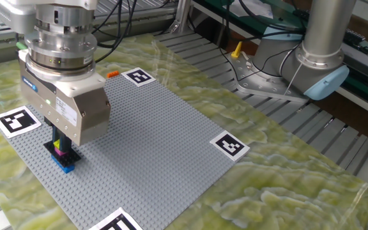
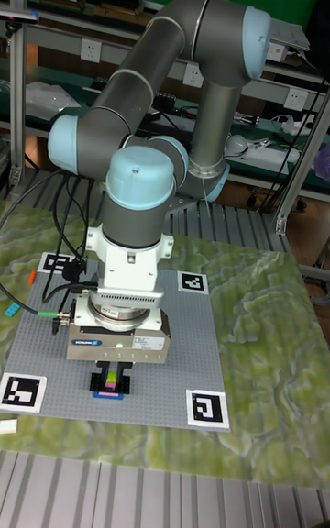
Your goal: Stack small Lego blocks one on top of the other
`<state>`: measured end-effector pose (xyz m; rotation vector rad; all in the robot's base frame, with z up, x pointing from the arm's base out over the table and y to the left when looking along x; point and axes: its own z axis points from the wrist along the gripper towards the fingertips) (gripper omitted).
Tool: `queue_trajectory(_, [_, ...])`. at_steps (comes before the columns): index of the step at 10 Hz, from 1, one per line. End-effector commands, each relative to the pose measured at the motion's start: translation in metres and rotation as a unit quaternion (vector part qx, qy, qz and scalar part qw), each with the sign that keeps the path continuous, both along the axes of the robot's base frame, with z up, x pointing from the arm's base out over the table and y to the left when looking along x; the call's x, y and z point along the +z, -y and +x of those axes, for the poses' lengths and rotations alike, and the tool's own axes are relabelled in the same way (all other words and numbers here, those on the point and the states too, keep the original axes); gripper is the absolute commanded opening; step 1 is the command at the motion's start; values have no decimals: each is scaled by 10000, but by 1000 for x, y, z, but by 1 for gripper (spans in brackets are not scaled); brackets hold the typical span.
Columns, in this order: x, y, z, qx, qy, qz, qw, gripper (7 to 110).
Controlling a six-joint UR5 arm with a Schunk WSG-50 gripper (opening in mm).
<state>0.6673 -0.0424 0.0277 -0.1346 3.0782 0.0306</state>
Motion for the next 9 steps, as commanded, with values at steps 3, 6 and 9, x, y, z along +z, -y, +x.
queue_trajectory(3, [0,2,-5,-25,-157,31,9999,7])
queue_trajectory(6, [-1,-6,-3,-93,-182,42,9998,7])
queue_trajectory(9, [-4,-2,-1,-23,-204,93,9997,7])
